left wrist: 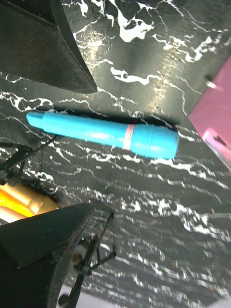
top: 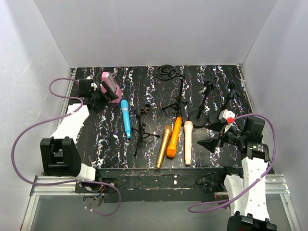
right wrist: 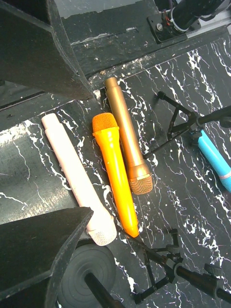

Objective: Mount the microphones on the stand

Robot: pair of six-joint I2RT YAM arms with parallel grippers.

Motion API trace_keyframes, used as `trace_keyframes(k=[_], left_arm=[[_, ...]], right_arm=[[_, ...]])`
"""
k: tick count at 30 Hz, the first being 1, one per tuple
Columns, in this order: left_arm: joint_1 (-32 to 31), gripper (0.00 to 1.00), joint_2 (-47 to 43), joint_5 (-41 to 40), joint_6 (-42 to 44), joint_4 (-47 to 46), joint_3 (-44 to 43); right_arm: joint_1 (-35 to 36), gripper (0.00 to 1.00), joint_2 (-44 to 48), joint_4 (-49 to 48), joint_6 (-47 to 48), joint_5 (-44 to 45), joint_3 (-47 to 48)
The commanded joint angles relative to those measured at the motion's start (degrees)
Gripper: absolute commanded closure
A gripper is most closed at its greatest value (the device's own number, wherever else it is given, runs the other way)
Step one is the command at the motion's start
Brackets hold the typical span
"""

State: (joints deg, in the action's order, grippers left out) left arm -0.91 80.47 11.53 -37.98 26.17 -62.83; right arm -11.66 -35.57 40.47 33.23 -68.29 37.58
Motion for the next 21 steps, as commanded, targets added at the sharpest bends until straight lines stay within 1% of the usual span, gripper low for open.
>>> trace_keyframes(k=[1, 4, 11, 13, 15, 20, 21], left_arm=[[0.0, 0.02, 5.6, -0.5, 2.5, 3.0, -1.2], [-0.3, 0.02, 9.6, -0.9, 2.6, 4.3, -2.6], [-3.4, 0.02, 16.6, -7.7, 2.6, 7.6, -7.2], [-4.8, 0.02, 19.1, -10.1, 2.9, 9.9, -9.9], [-6.6, 0.02, 21.7, -14.2, 2.2, 12.5, -12.7], [-11.7, 0.04, 26.7, -19.3, 2.6, 14.8, -17.4], [-12.4, 0.07, 27.5, -20.2, 2.3, 15.5, -18.3]], right_arm=[[-0.2, 0.02, 0.5, 0.0, 0.6, -0.4, -0.6], [-0.2, 0.02, 0.4, 0.0, 0.6, -0.5, -0.6], [-0.2, 0.02, 0.5, 0.0, 0.6, -0.5, -0.7], [-0.2, 0.02, 0.8, 0.0, 0.6, -0.5, -0.7], [-0.2, 0.02, 0.8, 0.0, 0.6, -0.5, -0.7], [-0.2, 0.02, 1.0, 0.1, 0.7, -0.6, -0.8], [-0.2, 0.02, 1.0, 0.2, 0.7, -0.6, -0.7]])
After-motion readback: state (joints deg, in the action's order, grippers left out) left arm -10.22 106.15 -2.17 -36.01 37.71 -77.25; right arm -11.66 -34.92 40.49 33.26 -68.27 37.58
